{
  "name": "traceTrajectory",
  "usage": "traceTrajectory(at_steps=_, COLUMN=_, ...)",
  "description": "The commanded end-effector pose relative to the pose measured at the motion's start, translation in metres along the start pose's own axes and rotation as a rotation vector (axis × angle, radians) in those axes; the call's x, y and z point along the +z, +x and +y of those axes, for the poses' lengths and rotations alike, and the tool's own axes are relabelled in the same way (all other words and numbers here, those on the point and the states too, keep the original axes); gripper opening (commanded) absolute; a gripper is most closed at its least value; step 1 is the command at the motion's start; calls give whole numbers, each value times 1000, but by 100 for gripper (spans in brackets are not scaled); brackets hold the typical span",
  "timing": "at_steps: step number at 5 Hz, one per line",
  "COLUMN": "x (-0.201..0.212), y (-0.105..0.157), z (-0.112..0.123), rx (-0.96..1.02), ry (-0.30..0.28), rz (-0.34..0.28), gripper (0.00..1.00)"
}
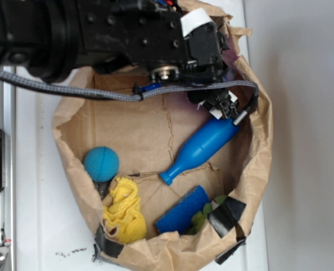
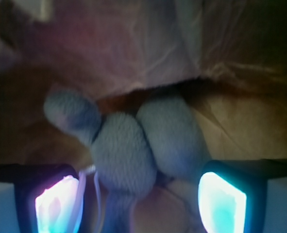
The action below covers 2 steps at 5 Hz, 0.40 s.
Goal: Grab the gray animal.
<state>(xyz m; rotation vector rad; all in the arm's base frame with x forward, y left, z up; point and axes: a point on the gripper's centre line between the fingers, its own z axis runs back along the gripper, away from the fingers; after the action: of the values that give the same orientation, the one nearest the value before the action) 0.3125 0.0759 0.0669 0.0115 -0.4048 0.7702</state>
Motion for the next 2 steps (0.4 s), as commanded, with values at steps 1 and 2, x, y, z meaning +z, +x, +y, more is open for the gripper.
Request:
traceTrajectory(at_steps=1, x=-4, y=13, z=-22, rx=15, ry=5, rz=-71, gripper=100)
traceTrajectory(at_steps=2, x=-15, y=11, z=-24, rx=-1, ry=39, rz=-88, gripper=100)
